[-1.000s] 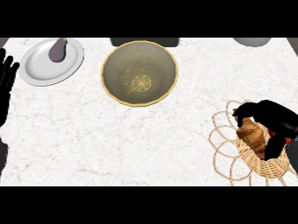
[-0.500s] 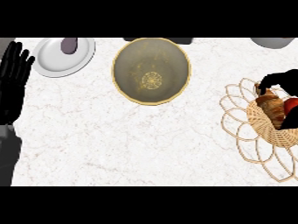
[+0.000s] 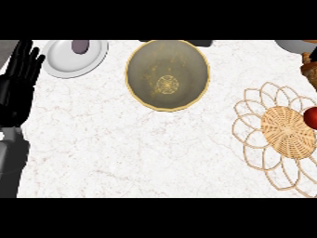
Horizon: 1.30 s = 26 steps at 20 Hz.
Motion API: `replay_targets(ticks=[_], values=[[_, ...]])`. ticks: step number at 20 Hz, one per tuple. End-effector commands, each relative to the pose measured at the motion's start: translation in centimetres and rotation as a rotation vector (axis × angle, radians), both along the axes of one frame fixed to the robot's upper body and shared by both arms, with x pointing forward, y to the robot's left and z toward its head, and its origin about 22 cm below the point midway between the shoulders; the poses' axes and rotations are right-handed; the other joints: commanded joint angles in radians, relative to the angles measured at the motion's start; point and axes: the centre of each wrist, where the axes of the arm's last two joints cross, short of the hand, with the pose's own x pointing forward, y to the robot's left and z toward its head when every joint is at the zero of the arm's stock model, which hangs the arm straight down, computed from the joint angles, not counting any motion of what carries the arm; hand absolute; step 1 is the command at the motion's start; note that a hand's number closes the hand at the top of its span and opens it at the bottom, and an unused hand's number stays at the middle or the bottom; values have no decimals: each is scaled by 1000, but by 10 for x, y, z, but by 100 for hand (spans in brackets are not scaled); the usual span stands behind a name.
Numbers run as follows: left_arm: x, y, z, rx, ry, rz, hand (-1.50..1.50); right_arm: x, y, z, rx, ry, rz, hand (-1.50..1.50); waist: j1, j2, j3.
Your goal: Pick the croissant from the placemat and place it in the bowl
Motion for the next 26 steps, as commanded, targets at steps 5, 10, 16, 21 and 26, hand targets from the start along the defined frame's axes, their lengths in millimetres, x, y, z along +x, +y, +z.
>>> replay_targets(ticks=[5, 10, 16, 21, 26], values=[[4, 1, -4, -14, 6, 28, 0, 17, -1, 64, 228, -129, 183, 150, -25, -11, -2], [7, 2, 4, -1, 13, 32, 0, 31, 22, 108, 373, -144, 297, 150, -38, -20, -4], [-9, 15, -11, 6, 12, 54, 0, 47, 57, 130, 560, -47, 400, 150, -45, -30, -6], [-4, 17, -9, 18, 40, 72, 0, 63, 110, 153, 571, 37, 442, 150, -69, -34, -7], [-19, 32, -22, -4, 42, 95, 0, 76, 166, 148, 541, 110, 478, 150, -88, -42, -8]])
